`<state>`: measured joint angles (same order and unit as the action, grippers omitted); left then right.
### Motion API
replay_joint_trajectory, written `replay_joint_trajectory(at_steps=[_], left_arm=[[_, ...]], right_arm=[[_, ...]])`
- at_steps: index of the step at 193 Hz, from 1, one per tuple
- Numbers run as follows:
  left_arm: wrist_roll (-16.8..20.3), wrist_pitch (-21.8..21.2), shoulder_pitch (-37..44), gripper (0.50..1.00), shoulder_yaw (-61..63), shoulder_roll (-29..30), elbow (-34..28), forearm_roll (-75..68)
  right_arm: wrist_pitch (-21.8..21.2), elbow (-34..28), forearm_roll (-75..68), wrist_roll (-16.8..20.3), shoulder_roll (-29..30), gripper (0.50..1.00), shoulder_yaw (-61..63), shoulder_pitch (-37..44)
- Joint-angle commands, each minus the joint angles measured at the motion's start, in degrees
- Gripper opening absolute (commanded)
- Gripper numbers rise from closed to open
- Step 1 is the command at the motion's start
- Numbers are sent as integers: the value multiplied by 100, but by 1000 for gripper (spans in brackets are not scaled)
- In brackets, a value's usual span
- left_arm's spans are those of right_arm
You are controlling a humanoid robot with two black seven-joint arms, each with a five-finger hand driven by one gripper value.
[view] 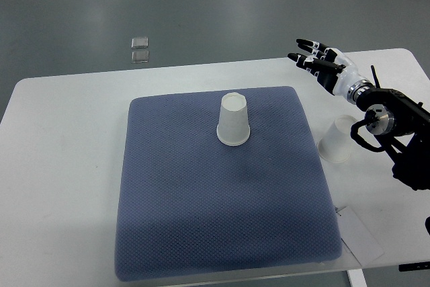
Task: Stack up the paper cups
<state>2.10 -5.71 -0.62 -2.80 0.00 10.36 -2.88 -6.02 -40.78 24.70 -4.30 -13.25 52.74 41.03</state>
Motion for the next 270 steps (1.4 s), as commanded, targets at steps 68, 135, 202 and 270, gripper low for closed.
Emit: replay_joint_trajectory(at_steps=[68,135,202,270], left_arm=[[1,-9,0,1000,16,0,-61,7],[1,-9,0,1000,16,0,-52,7],[1,-9,0,1000,16,0,-52,7],[1,-9,0,1000,16,0,-52,7]], right_arm=[[-4,-9,0,0,-11,903,0,36],[-22,-9,0,9,-55,903,0,63],[-31,-9,0,0,-64,903,8,80],[-83,-9,0,9,-143,905,0,133]])
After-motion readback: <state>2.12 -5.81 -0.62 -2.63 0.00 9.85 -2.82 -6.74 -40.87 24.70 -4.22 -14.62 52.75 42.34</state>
